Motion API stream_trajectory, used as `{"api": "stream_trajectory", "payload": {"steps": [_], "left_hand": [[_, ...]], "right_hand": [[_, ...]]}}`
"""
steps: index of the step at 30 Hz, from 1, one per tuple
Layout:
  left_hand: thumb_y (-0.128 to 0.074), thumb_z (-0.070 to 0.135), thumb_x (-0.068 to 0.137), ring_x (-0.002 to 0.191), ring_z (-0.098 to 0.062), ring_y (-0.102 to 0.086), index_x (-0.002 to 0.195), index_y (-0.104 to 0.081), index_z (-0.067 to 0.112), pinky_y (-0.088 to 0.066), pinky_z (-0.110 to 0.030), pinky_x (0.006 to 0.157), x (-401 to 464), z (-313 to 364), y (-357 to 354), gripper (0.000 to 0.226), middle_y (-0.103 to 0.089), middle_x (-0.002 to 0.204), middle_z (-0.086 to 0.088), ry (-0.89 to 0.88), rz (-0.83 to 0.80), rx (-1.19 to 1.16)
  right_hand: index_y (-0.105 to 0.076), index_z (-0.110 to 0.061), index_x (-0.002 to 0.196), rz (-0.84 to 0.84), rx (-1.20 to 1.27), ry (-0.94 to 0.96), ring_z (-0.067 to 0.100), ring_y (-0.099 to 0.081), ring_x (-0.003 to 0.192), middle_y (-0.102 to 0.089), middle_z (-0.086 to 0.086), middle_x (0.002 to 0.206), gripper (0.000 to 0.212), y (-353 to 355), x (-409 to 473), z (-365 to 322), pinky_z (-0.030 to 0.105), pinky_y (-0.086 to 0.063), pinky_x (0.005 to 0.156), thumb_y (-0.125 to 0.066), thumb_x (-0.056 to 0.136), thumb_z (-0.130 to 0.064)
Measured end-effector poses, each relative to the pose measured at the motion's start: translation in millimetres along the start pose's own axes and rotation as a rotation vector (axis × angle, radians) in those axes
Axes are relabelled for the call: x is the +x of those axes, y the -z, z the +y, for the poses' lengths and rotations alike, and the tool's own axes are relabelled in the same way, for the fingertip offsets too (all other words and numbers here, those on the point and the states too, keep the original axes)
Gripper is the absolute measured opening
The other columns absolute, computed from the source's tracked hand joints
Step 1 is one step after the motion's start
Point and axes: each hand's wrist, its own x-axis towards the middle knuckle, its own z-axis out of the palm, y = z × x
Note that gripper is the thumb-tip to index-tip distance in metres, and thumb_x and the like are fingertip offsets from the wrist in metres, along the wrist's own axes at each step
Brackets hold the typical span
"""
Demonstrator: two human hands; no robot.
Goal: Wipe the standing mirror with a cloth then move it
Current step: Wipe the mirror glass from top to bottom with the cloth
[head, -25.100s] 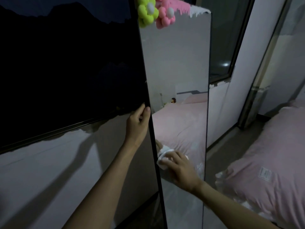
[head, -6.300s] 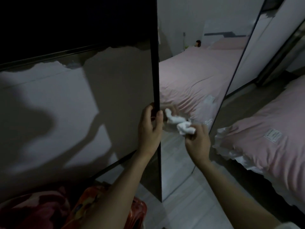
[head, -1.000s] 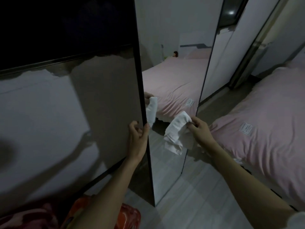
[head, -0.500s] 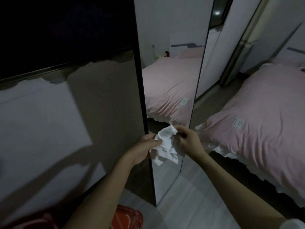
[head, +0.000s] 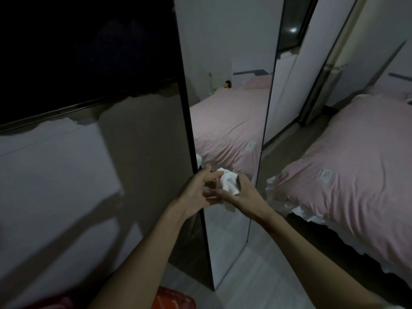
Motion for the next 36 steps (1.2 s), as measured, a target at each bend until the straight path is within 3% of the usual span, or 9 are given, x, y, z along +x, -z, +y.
{"api": "stream_trajectory", "payload": {"steps": [3, 5, 10, 13, 18, 24, 28, 32, 36], "left_hand": [[-0.031, 0.045, 0.098, 0.104, -0.03, -0.06, 0.121, -0.06, 0.014, -0.051, -0.039, 0.089, -3.0, 11.6, -4.0, 0.049, -0.059, 0.114, -0.008, -0.027, -0.013, 0.048], [-0.034, 0.047, 0.096, 0.095, -0.026, -0.064, 0.116, -0.063, 0.018, -0.054, -0.03, 0.075, -8.4, 21.0, -5.5, 0.045, -0.063, 0.11, -0.006, -0.089, 0.02, 0.174], [-0.053, 0.029, 0.092, 0.062, -0.013, -0.055, 0.08, -0.069, 0.017, -0.04, -0.021, 0.051, -13.6, 33.4, -2.1, 0.023, -0.065, 0.076, -0.006, -0.543, 0.459, 0.185], [-0.051, 0.022, 0.094, 0.07, -0.013, -0.054, 0.088, -0.06, 0.018, -0.043, -0.029, 0.063, -9.8, 42.4, 3.6, 0.012, -0.058, 0.079, 0.0, -0.728, 0.645, 0.101], [-0.033, 0.035, 0.1, 0.124, -0.018, -0.047, 0.135, -0.046, 0.015, -0.037, -0.037, 0.106, 8.1, 52.5, 11.6, 0.042, -0.051, 0.136, -0.004, -0.614, 0.489, 0.153], [-0.027, 0.036, 0.102, 0.105, -0.014, -0.059, 0.12, -0.061, 0.015, -0.045, -0.02, 0.076, 13.5, 49.7, 16.2, 0.043, -0.064, 0.117, -0.005, -0.618, 0.404, 0.124], [-0.03, 0.033, 0.101, 0.083, -0.012, -0.064, 0.089, -0.065, 0.001, -0.048, -0.018, 0.071, 14.2, 49.2, 20.7, 0.049, -0.068, 0.092, -0.008, -0.65, 0.425, 0.116], [-0.033, 0.031, 0.101, 0.089, -0.007, -0.063, 0.094, -0.066, 0.023, -0.047, -0.015, 0.071, 13.5, 48.2, 21.5, 0.035, -0.068, 0.096, 0.003, -0.662, 0.444, 0.09], [-0.031, 0.036, 0.101, 0.107, -0.013, -0.059, 0.122, -0.06, 0.016, -0.045, -0.021, 0.081, 15.9, 43.4, 22.8, 0.041, -0.064, 0.117, -0.003, -0.643, 0.42, 0.128]], "right_hand": [[-0.056, -0.024, 0.103, 0.087, -0.003, 0.057, -0.015, -0.059, 0.08, -0.062, -0.012, 0.093, 0.02, 6.5, 10.0, -2.9, 0.002, -0.042, 0.068, -0.058, 0.09, -0.009], [-0.059, -0.019, 0.106, 0.209, -0.013, 0.046, -0.002, -0.059, 0.082, -0.063, -0.002, 0.095, 0.02, 12.0, 18.2, 0.5, 0.011, -0.044, 0.068, -0.06, 0.087, -0.013], [-0.055, -0.018, 0.104, 0.372, -0.063, 0.154, 0.014, -0.056, 0.088, -0.056, -0.002, 0.098, 0.043, 23.2, 40.9, -15.6, 0.024, -0.05, 0.07, -0.052, 0.082, -0.055], [-0.05, -0.014, 0.115, 0.507, -0.088, 0.373, 0.007, -0.053, 0.095, -0.05, -0.005, 0.106, 0.028, 26.2, 65.3, -47.5, 0.027, -0.051, 0.077, -0.056, 0.09, -0.027], [-0.046, -0.016, 0.117, 0.747, -0.251, 0.618, 0.027, -0.05, 0.102, -0.052, 0.018, 0.114, 0.036, 23.6, 107.4, -104.6, 0.019, -0.042, 0.079, -0.054, 0.083, -0.01], [-0.05, -0.016, 0.117, 0.507, -0.42, 0.589, 0.029, -0.043, 0.115, -0.05, 0.023, 0.122, 0.038, -5.3, 84.3, -44.5, 0.031, -0.042, 0.094, -0.043, 0.082, -0.028], [-0.059, -0.012, 0.116, 0.254, -0.404, 0.373, 0.025, -0.05, 0.11, -0.053, 0.013, 0.118, 0.04, -8.3, 60.6, 14.8, 0.047, -0.049, 0.088, -0.046, 0.078, -0.009], [-0.052, -0.02, 0.115, 0.459, -0.348, 0.473, 0.015, -0.042, 0.107, -0.055, 0.012, 0.114, 0.036, 3.6, 66.5, -13.8, 0.027, -0.039, 0.085, -0.045, 0.079, -0.019], [-0.044, -0.025, 0.115, 0.653, -0.341, 0.624, 0.02, -0.038, 0.114, -0.041, 0.003, 0.124, 0.035, 7.5, 81.5, -53.9, 0.022, -0.039, 0.088, -0.05, 0.081, -0.018]]}}
